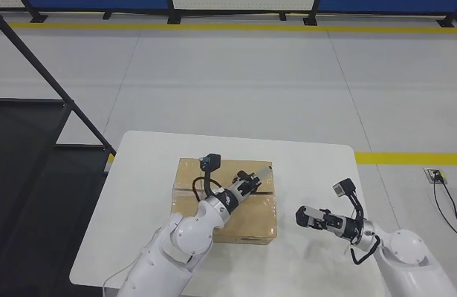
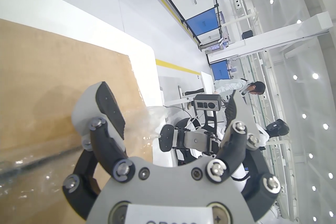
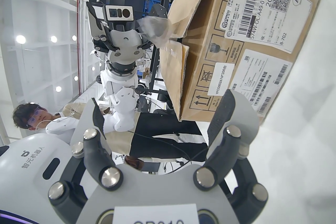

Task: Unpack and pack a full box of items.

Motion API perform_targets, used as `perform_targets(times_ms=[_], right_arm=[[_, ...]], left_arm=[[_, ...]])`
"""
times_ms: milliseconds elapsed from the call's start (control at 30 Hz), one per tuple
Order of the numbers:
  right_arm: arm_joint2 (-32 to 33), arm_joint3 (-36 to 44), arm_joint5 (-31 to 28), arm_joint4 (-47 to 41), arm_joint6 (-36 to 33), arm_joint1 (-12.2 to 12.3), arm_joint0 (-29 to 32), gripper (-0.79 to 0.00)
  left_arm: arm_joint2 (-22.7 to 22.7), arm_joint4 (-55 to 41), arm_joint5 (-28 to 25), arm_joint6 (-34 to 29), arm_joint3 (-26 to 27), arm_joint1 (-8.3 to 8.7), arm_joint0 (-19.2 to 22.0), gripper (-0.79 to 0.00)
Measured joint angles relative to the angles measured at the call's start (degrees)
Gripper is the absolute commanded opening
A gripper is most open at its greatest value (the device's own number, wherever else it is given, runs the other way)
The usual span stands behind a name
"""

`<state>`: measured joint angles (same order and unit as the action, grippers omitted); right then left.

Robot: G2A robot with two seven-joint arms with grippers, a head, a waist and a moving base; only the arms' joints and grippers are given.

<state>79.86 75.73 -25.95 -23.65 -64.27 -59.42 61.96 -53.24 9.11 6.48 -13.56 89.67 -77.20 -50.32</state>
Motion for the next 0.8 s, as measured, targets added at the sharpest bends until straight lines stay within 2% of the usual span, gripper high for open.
perform_targets(times_ms=[233, 367, 567, 667, 800], right_arm=[[0.7, -0.5, -1.6, 0.0, 0.8, 0.2, 0.5, 0.000], [1.2, 0.0, -2.7, 0.2, 2.4, 0.3, 0.8, 0.000], [1.1, 2.0, -2.1, -0.3, 2.3, 0.4, -0.3, 0.000], [0.2, 3.0, -0.9, -0.6, 2.3, 0.3, -1.9, 0.000], [-2.4, 4.1, 1.8, -0.4, 2.3, -0.2, -5.9, 0.000]], left_arm=[[1.2, -0.8, -0.9, 0.3, -0.5, -0.94, 0.7, 0.000], [-0.5, -1.7, -1.4, -0.6, 2.4, -0.79, -0.5, 0.000], [-6.7, -4.4, -0.6, -5.3, 12.1, 0.46, -5.6, 0.000], [-10.6, -3.6, -1.6, -6.4, 18.1, 1.31, -9.4, 0.000], [-19.3, -8.8, -2.0, -9.7, 26.9, 2.56, -16.2, 0.000]])
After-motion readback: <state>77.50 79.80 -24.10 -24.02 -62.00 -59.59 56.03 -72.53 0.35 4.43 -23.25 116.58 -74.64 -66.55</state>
